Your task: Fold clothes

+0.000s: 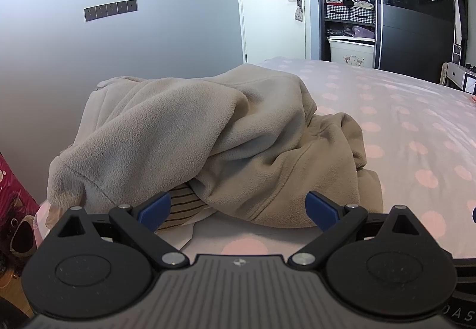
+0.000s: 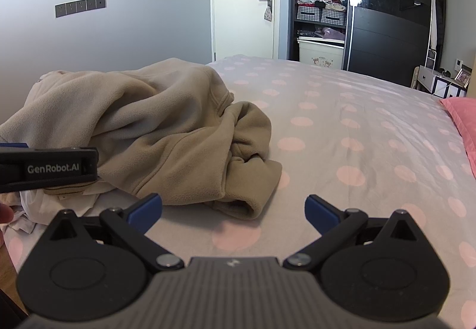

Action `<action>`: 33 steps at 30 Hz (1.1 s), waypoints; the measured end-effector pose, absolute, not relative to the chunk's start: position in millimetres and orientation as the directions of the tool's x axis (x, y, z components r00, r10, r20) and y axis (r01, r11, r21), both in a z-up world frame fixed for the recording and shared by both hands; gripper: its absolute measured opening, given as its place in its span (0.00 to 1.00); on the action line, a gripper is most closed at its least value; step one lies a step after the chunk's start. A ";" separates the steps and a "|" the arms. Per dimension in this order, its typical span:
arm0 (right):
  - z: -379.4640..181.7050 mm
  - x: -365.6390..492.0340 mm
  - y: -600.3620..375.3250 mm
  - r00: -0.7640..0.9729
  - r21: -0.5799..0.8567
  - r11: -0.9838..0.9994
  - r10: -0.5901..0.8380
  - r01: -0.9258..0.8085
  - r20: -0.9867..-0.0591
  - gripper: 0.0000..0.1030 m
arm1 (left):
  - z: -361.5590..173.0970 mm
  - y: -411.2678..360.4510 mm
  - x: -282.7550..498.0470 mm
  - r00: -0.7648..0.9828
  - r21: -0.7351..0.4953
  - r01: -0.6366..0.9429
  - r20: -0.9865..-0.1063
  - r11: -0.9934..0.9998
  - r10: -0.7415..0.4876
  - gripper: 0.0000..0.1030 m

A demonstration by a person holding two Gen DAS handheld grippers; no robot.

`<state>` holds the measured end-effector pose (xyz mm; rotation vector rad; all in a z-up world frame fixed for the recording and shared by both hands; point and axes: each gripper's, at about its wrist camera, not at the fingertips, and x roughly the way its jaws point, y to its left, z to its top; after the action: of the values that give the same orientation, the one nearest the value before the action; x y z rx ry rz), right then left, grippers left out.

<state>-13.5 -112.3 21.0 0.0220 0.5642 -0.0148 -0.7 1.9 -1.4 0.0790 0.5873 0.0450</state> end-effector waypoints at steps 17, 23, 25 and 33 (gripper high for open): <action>20.6 -12.6 -112.2 0.843 0.019 1.000 -0.005 0.018 -0.538 1.00 | -2.9 2.4 0.3 0.830 0.087 -0.020 -0.554 0.996 0.065 0.96; 19.2 -13.6 -112.1 0.845 0.024 1.000 0.001 0.014 -0.535 1.00 | -3.1 2.8 0.2 0.829 0.089 -0.021 -0.556 0.996 0.067 0.96; 19.0 -13.5 -111.9 0.845 0.024 1.000 0.002 0.013 -0.535 1.00 | -3.2 3.0 0.1 0.828 0.089 -0.021 -0.556 0.996 0.068 0.96; 17.1 -12.4 -111.8 0.845 0.033 0.999 0.003 0.018 -0.535 1.00 | -5.8 4.6 0.9 0.822 0.097 -0.024 -0.564 0.995 0.075 0.96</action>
<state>-12.4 -111.8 17.1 0.0371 0.5640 -0.0079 0.9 4.6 -5.8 0.0874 0.6030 0.0523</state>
